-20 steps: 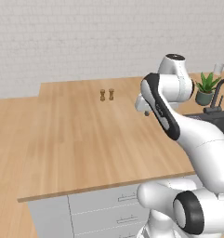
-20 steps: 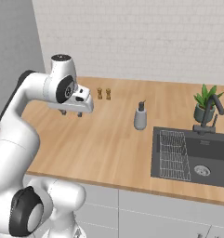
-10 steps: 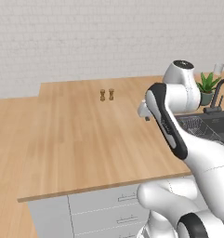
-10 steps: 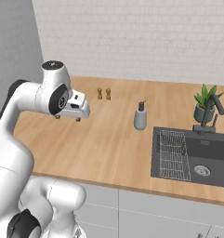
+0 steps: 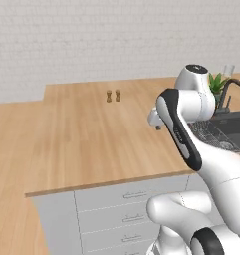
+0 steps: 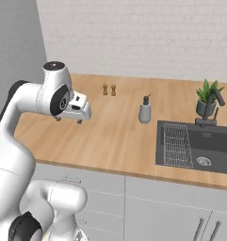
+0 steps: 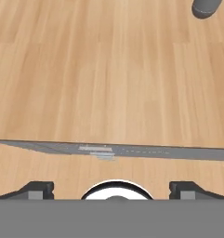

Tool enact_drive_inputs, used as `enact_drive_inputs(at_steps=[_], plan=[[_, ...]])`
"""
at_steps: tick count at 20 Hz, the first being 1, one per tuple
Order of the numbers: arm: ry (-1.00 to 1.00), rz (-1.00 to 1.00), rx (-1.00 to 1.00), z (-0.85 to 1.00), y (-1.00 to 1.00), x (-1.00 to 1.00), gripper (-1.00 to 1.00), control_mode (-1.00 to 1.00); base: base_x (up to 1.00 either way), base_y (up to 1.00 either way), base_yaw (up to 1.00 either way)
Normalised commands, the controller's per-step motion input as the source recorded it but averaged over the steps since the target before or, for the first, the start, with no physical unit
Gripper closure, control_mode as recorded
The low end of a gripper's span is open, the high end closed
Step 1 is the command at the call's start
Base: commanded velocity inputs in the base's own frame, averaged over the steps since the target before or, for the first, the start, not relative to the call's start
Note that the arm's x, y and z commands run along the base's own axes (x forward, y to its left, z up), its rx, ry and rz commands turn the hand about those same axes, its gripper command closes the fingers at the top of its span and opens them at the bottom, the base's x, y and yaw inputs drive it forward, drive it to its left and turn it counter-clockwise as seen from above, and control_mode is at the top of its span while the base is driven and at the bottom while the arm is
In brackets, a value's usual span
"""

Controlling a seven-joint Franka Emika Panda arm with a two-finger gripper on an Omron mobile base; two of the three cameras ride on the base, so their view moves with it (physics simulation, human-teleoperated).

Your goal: Take a straw from the drawer in front and place it inside the glass cup on the dining counter.

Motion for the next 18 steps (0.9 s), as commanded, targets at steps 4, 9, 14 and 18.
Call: enact_drive_inputs(at_steps=[4,9,14,18], plan=[[0.0,0.0,0.0,0.0,0.0,0.0,-1.0,1.0,-0.58,0.61,0.0],[0.0,0.0,0.0,0.0,0.0,0.0,-1.0,1.0,-0.23,0.94,-0.01],[0.0,0.0,0.0,0.0,0.0,0.0,-1.0,1.0,-0.14,0.9,0.0],[0.0,0.0,0.0,0.0,0.0,0.0,-1.0,1.0,-0.15,0.71,0.0]])
